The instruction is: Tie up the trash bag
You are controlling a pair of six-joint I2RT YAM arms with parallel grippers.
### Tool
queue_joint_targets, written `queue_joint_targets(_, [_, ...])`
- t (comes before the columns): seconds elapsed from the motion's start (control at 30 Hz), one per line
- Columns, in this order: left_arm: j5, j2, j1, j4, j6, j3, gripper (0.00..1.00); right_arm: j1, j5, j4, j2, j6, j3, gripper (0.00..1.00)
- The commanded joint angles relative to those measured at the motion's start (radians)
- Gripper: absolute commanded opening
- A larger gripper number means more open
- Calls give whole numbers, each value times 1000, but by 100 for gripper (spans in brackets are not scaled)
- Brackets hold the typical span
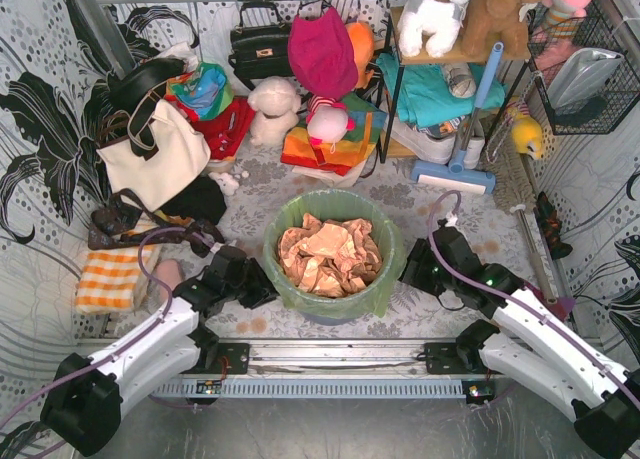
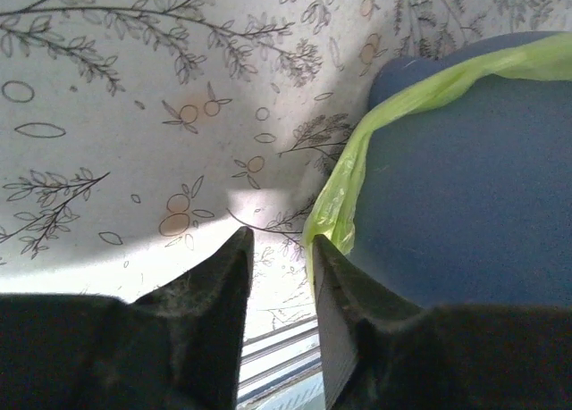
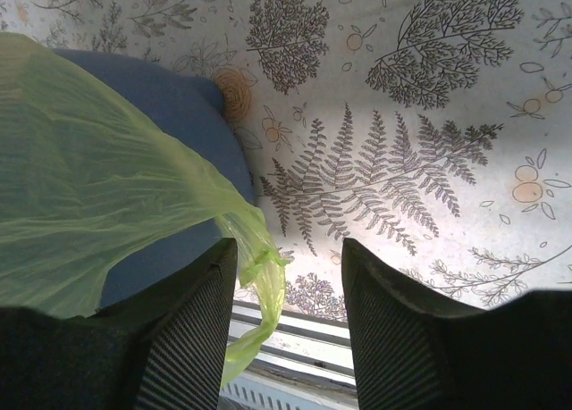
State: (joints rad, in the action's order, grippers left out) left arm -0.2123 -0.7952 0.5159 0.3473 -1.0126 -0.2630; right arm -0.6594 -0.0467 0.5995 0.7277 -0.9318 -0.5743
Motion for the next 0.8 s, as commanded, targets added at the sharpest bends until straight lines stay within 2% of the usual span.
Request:
queue_joint_targets(0.0, [19,5,-4,-52,-5,-45,44,6,44,-69,11,-30,36,49])
queue_joint_targets(0.1, [4,-7,-4,-85,-9,-42,51,6,58,-92,23,-36,49,49])
queue_joint_targets(0.33, [-39,-45,-4,-215,-28,4,52,6,66,-125,43,-36,57,49])
queue_joint_targets(0.43, [-32,-54,-4,-211,-17,8,41,6,74,-155,50,-40,75,48])
queue_joint_targets(0.6, [-4,-14,-4,-168,0,-3,16,6,128,-240,76,-67,119,43])
queue_joint_targets(0.77, [70,48,-4,-45,18,-37,6,6,144,-268,90,-76,135,39])
